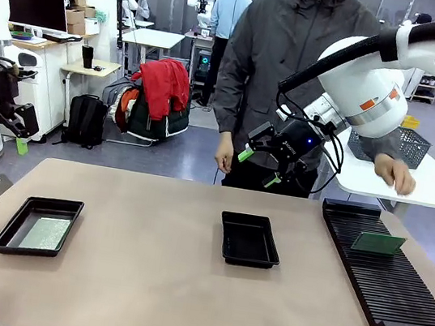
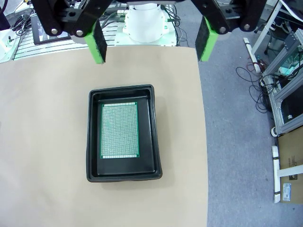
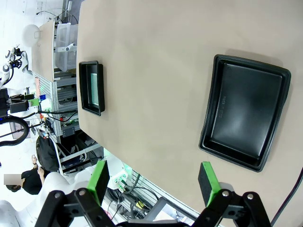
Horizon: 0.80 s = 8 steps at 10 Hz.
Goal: Inspect and transfer BCBs to ESD trays.
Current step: Pick up the Blank PCB from the PCB Rack and place it in the right ESD tray.
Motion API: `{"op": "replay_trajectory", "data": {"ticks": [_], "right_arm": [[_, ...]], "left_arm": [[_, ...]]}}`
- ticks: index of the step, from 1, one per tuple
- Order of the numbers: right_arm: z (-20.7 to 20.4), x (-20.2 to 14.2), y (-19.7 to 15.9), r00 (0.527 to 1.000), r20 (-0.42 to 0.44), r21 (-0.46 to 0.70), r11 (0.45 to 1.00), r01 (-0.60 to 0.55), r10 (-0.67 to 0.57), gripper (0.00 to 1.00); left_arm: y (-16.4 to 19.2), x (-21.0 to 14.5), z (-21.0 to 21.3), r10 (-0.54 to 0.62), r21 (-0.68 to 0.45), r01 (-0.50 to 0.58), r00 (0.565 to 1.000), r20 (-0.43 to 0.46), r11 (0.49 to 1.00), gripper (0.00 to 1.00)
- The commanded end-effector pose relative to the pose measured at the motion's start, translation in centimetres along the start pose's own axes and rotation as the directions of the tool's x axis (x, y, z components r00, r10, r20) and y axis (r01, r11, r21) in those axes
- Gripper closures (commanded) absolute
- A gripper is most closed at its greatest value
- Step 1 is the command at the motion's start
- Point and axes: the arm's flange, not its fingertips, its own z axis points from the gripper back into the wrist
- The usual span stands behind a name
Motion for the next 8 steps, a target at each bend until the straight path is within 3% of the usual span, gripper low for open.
{"op": "replay_trajectory", "data": {"ticks": [1, 4, 8], "right_arm": [[-0.1, 0.0, 0.1, 1.0, 0.0, 0.001, 1.0, 0.002, -0.002, 0.0], [0.0, 0.0, 0.0, 1.0, 0.0, 0.0, 1.0, 0.0, 0.0, 0.0], [7.5, -1.1, -3.2, 0.992, -0.003, -0.089, 0.988, -0.128, 0.128, 0.0]], "left_arm": [[0.0, 0.0, -0.2, 0.0, -0.001, 0.0, 1.0, 0.004, 1.0, 0.0], [0.0, 0.0, -0.2, 0.0, -0.001, 0.0, 1.0, 0.004, 1.0, 0.0], [0.0, 0.0, -0.2, 0.0, -0.001, 0.0, 1.0, 0.004, 1.0, 0.0]]}}
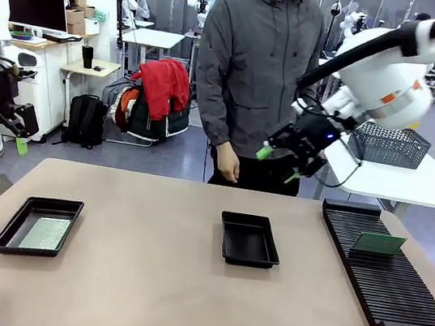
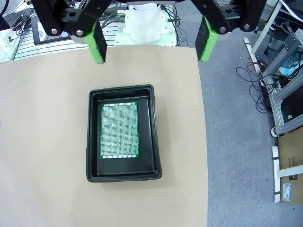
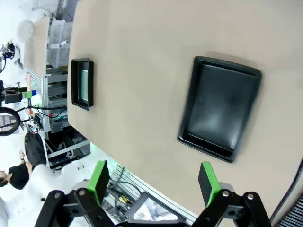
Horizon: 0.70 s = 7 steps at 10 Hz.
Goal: Inspect and transfer BCBs to ESD trays.
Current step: Pick up the Blank PCB from the PCB Rack and place it in the right ESD tray.
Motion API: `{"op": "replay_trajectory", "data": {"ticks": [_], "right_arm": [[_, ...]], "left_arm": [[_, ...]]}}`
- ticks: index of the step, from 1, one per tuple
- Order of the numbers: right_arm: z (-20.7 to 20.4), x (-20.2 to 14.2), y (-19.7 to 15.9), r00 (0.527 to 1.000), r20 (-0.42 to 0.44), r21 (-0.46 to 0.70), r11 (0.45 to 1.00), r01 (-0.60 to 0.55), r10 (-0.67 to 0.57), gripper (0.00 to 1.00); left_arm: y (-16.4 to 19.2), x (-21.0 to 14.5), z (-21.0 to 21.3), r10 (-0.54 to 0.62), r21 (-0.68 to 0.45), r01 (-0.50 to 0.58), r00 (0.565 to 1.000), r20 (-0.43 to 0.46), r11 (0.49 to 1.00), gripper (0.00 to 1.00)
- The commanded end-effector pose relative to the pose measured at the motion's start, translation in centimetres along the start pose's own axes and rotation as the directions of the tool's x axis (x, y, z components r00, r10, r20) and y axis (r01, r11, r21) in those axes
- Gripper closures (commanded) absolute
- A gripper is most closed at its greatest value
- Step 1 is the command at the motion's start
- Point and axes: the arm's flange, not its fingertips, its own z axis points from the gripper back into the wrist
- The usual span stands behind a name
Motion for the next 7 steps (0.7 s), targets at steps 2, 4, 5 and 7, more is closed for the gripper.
{"op": "replay_trajectory", "data": {"ticks": [2, 4, 5, 7], "right_arm": [[7.1, -1.6, -3.2, 0.987, -0.014, -0.105, 0.982, -0.158, 0.158, 0.0], [12.0, -2.8, -4.3, 0.935, -0.065, -0.179, 0.917, -0.356, 0.35, 0.0], [14.2, -3.4, -4.5, 0.883, -0.091, -0.208, 0.858, -0.469, 0.461, 0.0], [17.6, -4.7, -4.5, 0.753, -0.18, -0.284, 0.699, -0.656, 0.633, 0.0]], "left_arm": [[0.0, 0.0, -0.2, 0.0, -0.001, 0.0, 1.0, 0.004, 1.0, 0.0], [0.0, 0.0, -0.2, 0.0, -0.001, 0.0, 1.0, 0.004, 1.0, 0.0], [0.0, 0.0, -0.2, 0.0, -0.001, 0.0, 1.0, 0.004, 1.0, 0.0], [0.0, 0.0, -0.2, 0.0, -0.001, 0.0, 1.0, 0.004, 1.0, 0.0]]}}
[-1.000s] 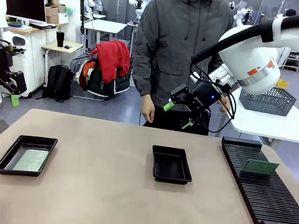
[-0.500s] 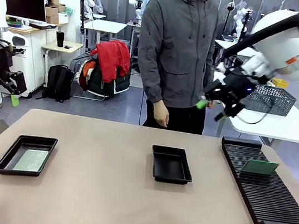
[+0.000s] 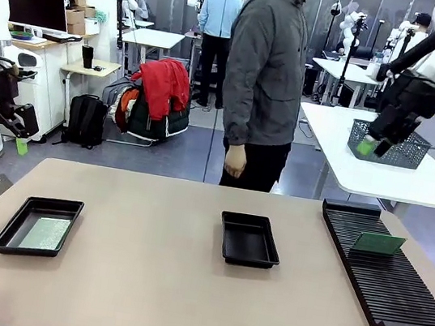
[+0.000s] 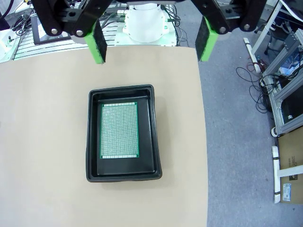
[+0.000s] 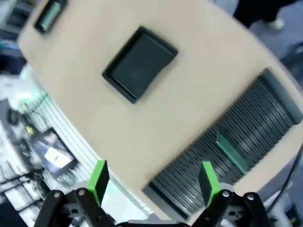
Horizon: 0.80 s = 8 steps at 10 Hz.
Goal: Inspect and transfer BCBs to ESD trays.
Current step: Pick up the Blank PCB from the PCB Rack and place it in the right ESD tray.
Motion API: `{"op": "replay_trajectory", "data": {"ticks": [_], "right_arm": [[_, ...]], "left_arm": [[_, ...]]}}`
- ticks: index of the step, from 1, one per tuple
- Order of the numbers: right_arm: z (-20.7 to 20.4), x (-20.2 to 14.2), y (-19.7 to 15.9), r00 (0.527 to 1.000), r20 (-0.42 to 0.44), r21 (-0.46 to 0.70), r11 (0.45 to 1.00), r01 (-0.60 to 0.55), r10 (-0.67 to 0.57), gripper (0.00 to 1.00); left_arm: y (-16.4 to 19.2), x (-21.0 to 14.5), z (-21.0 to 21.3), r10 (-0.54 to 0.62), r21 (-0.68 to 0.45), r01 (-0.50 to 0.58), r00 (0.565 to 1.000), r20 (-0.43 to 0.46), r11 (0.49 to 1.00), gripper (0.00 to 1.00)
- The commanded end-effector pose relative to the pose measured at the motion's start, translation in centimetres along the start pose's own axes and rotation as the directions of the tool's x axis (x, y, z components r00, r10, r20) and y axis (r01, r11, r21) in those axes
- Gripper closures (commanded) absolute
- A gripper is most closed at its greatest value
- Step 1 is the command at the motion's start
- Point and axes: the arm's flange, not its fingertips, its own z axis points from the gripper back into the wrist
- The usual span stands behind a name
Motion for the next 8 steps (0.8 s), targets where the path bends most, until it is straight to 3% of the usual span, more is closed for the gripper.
{"op": "replay_trajectory", "data": {"ticks": [1, 3, 5, 8], "right_arm": [[1.7, -1.2, -0.3, 0.977, -0.025, -0.101, 0.972, -0.213, 0.212, 0.0], [3.5, -2.7, -0.4, 0.908, -0.124, -0.176, 0.891, -0.417, 0.4, 0.0], [4.6, -3.9, -0.9, 0.829, -0.248, -0.189, 0.814, -0.549, 0.502, 0.0], [6.2, -5.9, -1.9, 0.676, -0.37, -0.061, 0.709, -0.703, 0.638, 0.0]], "left_arm": [[0.0, 0.0, -0.1, -0.001, -0.001, 0.001, 1.0, 0.005, 1.0, 0.0], [0.0, 0.0, -0.1, -0.001, -0.001, 0.001, 1.0, 0.005, 1.0, 0.0], [0.0, 0.0, -0.1, -0.001, -0.001, 0.001, 1.0, 0.005, 1.0, 0.0], [0.0, 0.0, -0.1, -0.001, -0.001, 0.001, 1.0, 0.005, 1.0, 0.0]]}}
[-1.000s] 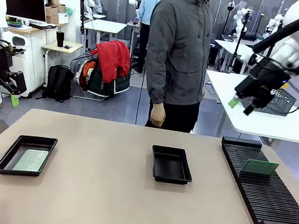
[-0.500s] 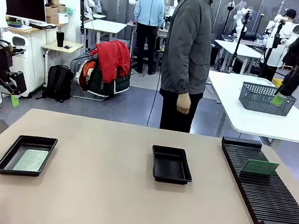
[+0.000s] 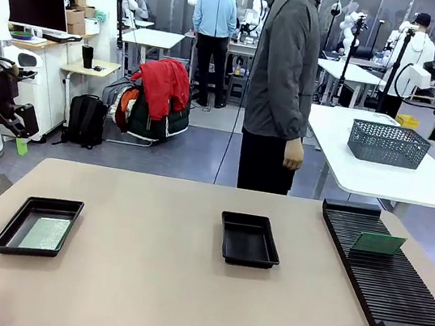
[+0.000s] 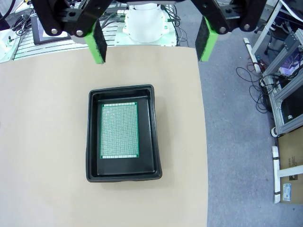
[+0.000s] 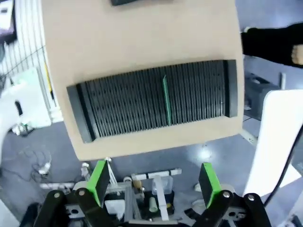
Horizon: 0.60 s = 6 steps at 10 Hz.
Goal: Inspect and transfer BCBs to ESD trays.
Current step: Pick up the Blank PCB from the PCB Rack and place it in the right ESD tray.
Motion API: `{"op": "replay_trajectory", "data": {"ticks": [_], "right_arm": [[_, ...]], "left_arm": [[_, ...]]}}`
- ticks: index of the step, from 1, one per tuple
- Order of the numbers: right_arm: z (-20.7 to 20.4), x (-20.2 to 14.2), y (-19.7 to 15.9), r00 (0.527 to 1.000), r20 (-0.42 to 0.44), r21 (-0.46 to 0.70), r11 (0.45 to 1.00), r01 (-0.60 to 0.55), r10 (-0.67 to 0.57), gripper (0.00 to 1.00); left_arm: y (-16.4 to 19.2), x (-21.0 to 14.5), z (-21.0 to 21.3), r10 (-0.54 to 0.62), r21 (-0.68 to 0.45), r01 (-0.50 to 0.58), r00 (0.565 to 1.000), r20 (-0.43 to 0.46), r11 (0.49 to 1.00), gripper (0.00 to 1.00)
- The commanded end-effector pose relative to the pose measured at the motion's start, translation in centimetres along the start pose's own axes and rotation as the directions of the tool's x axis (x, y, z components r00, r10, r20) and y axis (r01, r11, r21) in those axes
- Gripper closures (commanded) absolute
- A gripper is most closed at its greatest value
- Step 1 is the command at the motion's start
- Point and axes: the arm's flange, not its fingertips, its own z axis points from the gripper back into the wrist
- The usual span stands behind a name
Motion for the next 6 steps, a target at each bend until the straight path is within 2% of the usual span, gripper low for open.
{"op": "replay_trajectory", "data": {"ticks": [1, 4, 5, 6], "right_arm": [[0.4, -1.5, 0.4, 0.992, -0.036, 0.039, 0.992, -0.121, 0.123, 0.0], [0.7, -2.6, -0.1, 0.99, 0.035, 0.05, 0.989, -0.141, 0.139, 0.0], [0.0, -1.9, 0.4, 0.991, -0.007, 0.047, 0.99, -0.133, 0.133, 0.0], [0.0, -1.9, 0.4, 0.991, -0.007, 0.047, 0.99, -0.133, 0.133, 0.0]], "left_arm": [[0.0, 0.0, -0.1, 0.0, -0.001, 0.0, 1.0, 0.005, 1.0, 0.0], [0.0, 0.0, -0.1, 0.0, -0.001, 0.0, 1.0, 0.005, 1.0, 0.0], [0.0, 0.0, -0.1, 0.0, -0.001, 0.0, 1.0, 0.005, 1.0, 0.0], [0.0, 0.0, -0.1, 0.0, -0.001, 0.0, 1.0, 0.005, 1.0, 0.0]]}}
